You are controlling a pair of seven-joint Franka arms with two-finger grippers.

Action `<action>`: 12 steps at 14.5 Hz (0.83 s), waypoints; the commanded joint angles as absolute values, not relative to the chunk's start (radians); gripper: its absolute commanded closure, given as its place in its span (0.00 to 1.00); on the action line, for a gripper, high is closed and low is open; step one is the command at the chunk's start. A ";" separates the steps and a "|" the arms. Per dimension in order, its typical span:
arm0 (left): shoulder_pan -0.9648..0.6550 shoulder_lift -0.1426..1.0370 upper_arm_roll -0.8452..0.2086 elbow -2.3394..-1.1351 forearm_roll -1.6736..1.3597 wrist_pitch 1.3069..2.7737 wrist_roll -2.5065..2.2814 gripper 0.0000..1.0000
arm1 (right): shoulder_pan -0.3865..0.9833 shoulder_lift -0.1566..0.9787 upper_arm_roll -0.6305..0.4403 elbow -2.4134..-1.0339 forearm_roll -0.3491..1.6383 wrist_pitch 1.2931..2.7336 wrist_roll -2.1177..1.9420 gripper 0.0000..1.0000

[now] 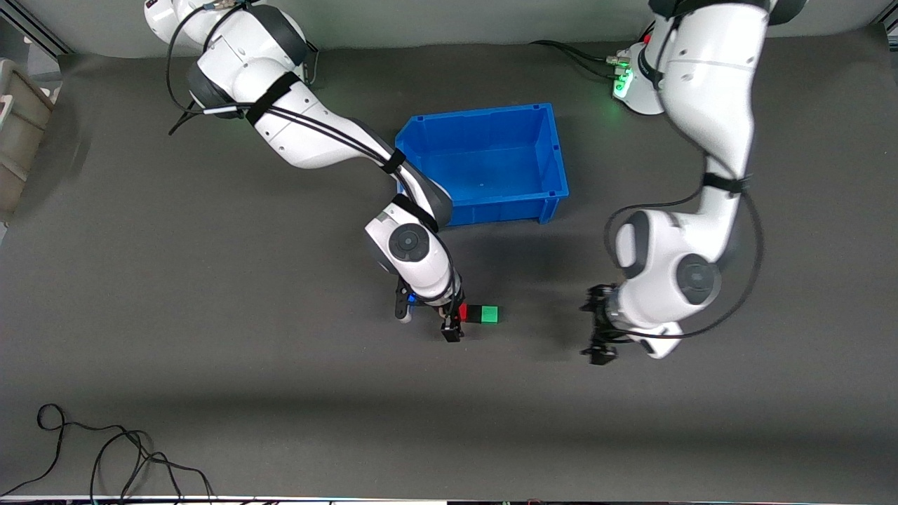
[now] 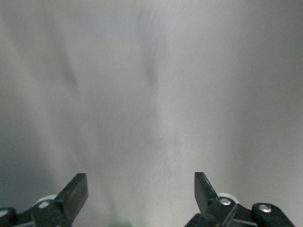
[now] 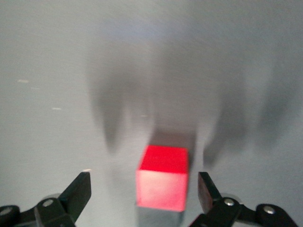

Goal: Attach green and red cubes to black cube
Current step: 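Open the left gripper and lift away while the right gripper releases red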

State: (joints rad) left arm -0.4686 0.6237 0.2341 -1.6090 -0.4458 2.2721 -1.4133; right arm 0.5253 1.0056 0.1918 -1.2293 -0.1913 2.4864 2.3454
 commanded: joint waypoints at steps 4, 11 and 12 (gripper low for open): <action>-0.278 0.465 0.241 -1.620 -0.356 2.011 -0.890 0.00 | 0.396 0.527 0.173 -1.673 -0.210 2.465 2.224 0.00; -0.187 0.358 0.241 -1.493 -0.195 1.682 -0.196 0.00 | 0.281 0.246 0.167 -1.747 -0.143 2.105 1.562 0.00; -0.190 0.327 0.239 -1.488 -0.167 1.651 -0.130 0.00 | 0.266 0.200 0.161 -1.755 -0.100 2.064 1.464 0.00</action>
State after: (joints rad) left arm -0.1980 0.3683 0.2479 -1.5232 -0.2172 1.7233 -0.2697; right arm 0.2958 0.3134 0.1671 -1.6992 -0.1676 2.1255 1.6267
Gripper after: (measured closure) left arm 0.000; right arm 0.000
